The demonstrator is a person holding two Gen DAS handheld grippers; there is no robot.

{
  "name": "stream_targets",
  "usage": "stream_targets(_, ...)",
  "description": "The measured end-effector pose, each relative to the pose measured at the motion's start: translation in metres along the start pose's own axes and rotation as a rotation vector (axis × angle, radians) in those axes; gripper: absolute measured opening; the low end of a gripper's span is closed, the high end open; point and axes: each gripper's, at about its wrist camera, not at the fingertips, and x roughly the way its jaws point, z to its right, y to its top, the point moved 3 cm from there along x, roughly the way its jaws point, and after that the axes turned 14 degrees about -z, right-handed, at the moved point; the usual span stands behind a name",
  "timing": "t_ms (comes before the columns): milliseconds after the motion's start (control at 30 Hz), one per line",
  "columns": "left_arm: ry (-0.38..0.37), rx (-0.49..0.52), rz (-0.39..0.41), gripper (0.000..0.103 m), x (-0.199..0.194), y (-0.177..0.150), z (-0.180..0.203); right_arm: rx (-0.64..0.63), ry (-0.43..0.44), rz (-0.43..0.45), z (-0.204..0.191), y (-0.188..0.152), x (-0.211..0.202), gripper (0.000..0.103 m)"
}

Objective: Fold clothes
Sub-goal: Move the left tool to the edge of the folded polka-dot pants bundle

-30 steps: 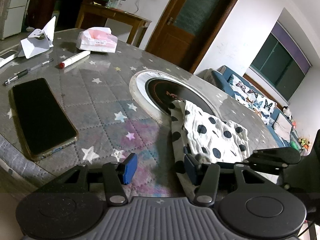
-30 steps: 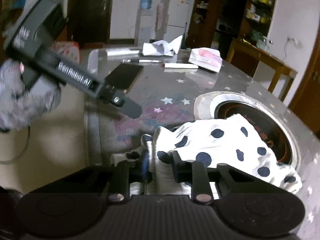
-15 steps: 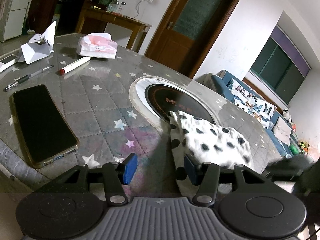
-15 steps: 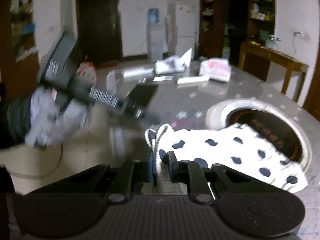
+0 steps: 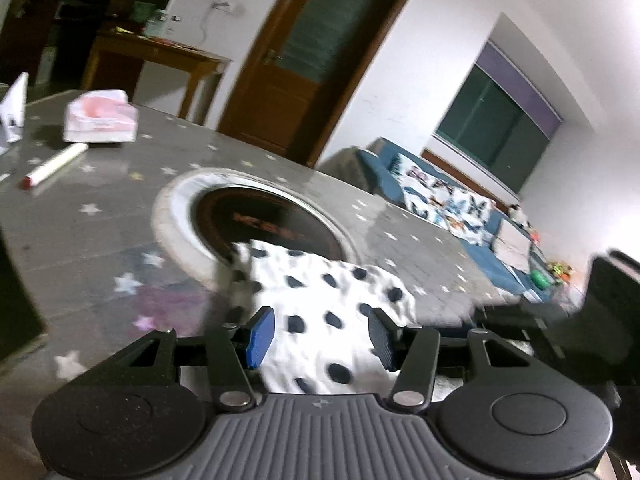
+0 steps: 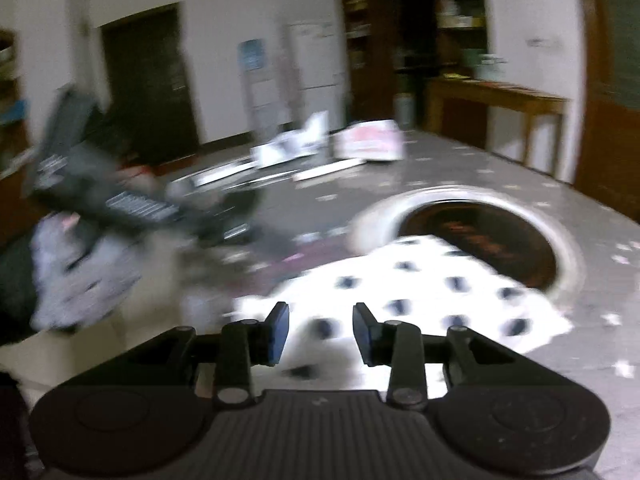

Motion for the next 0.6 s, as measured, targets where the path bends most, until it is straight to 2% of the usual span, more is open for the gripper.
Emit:
stream_targets(200,-0.04,0.065,-0.073,0.054,0.024,-0.012,0.021,0.117,-0.136,0.019,0.057,0.009,0.023,0.036)
stream_targets(467,-0.025,0.09,-0.154,0.054,0.04,-0.031,0.019,0.27,-0.212,-0.027,0.113,-0.008,0.06,0.036)
stream_targets(600,-0.025,0.093,-0.165,0.054,0.041,-0.033,0.014,0.276,-0.222,-0.033,0.117,-0.012,0.059,0.035)
